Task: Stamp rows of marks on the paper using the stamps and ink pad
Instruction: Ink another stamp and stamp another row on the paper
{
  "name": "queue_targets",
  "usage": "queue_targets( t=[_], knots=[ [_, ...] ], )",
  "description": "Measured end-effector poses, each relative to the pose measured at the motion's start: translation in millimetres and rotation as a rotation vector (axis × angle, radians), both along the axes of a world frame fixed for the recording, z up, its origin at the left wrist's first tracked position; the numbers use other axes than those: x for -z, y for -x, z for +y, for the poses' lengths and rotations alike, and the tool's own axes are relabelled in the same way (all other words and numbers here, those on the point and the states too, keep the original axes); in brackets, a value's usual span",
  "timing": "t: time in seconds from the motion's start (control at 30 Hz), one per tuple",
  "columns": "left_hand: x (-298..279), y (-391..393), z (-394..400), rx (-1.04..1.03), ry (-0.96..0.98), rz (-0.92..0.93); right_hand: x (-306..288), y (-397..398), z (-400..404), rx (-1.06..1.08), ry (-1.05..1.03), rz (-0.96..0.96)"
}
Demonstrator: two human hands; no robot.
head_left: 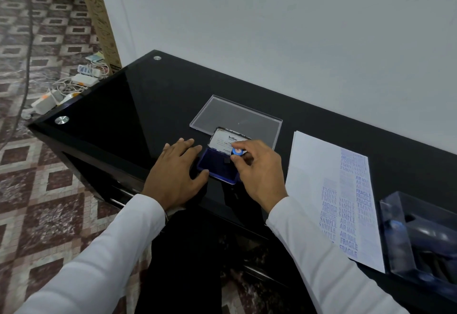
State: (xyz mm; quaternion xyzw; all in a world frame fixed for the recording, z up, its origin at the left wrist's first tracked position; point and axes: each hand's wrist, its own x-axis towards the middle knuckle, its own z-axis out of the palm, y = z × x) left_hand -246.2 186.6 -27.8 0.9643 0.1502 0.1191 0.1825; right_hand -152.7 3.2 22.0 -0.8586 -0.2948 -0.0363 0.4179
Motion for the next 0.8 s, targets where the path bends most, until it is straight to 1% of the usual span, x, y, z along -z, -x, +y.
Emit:
queue_targets(
  t=[0.17, 0.27, 0.37, 0.63, 0.8],
  knots=[
    [-13, -13, -32, 0.068, 0.017, -0.041, -5, -1, -32, 0.043, -0.048, 0.002],
    [-18, -25, -56, 0.123, -0.003, -0.058, -7, -5, -57, 0.087, -0.075, -0.028],
    [-21, -38, -82, 0.163, 0.017, -0.084, -8, -10, -84, 0.155, -0.077, -0.038],
    [-22, -72, -150, 0.31, 0.049, -0.036, -9, -25, -152, 0.336, -0.036, -0.003],
    [-19, -88, -175, 0.345, 0.084, -0.02, -10, -38, -185, 0.388, -0.047, -0.013]
  ],
)
